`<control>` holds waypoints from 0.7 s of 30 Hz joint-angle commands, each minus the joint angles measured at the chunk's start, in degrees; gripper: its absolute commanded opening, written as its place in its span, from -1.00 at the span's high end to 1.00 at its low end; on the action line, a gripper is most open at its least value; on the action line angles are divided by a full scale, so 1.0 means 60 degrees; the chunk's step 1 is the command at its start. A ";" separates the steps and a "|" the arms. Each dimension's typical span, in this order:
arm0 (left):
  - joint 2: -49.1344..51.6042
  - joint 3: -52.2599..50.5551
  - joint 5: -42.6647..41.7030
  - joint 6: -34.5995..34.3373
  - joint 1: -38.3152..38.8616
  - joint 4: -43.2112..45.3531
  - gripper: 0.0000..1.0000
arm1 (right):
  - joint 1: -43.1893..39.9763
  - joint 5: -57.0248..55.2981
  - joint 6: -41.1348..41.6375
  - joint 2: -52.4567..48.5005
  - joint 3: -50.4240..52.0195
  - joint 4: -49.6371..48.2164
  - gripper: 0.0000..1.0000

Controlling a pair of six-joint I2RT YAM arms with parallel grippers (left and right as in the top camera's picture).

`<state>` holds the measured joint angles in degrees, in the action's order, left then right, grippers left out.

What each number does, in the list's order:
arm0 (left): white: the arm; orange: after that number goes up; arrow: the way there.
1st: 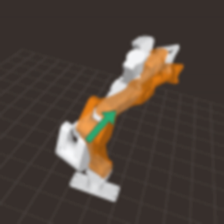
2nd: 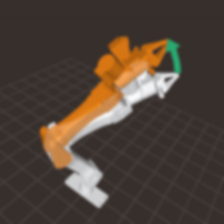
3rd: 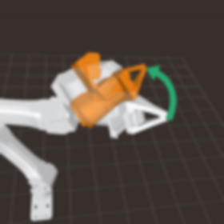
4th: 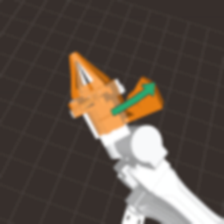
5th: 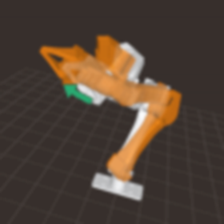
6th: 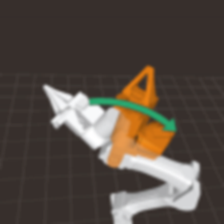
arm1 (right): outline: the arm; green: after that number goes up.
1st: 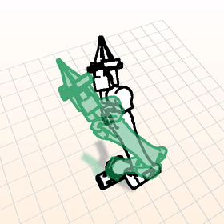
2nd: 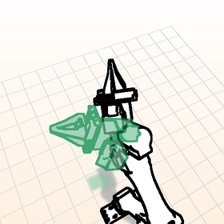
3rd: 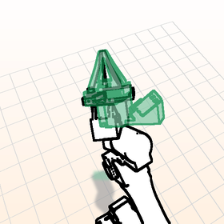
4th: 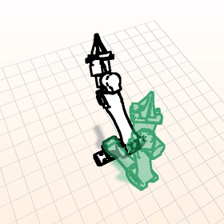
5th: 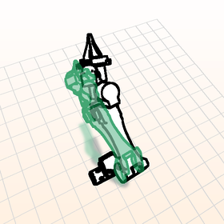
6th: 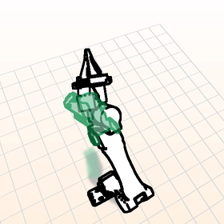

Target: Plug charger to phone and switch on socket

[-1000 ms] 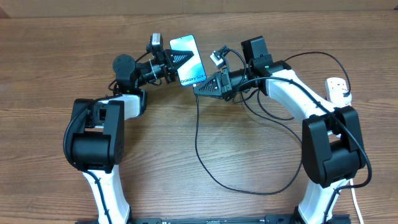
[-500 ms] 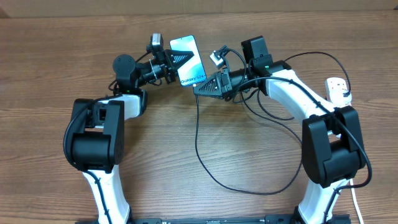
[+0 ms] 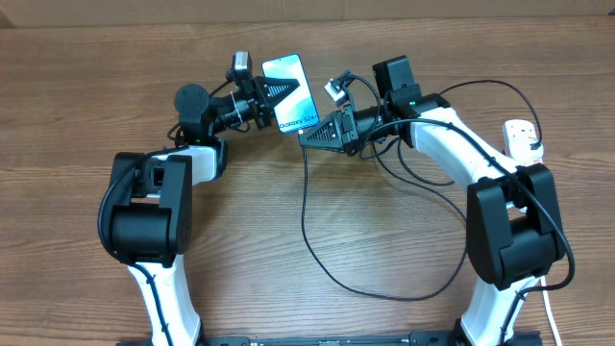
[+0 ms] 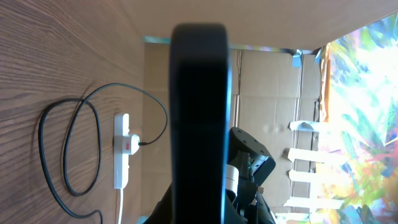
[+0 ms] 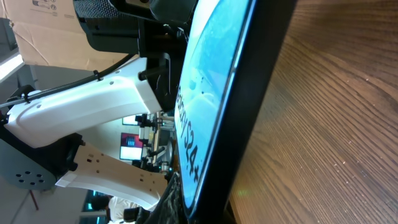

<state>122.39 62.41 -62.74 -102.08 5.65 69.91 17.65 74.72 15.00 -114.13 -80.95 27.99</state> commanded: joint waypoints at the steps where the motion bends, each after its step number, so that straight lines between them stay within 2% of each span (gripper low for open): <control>1: 0.0015 0.0270 -0.0120 0.0084 0.0106 0.0098 0.91 | -0.0025 -0.0004 0.0007 0.0015 -0.0004 -0.0055 0.92; 21: 0.0015 0.0270 -0.0084 0.0200 0.0062 0.0095 0.92 | -0.0310 0.0248 0.0011 0.0015 -0.0004 -0.0047 0.92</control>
<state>122.39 62.41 -62.06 -102.00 5.65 69.89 16.38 75.88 15.00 -114.13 -80.95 28.10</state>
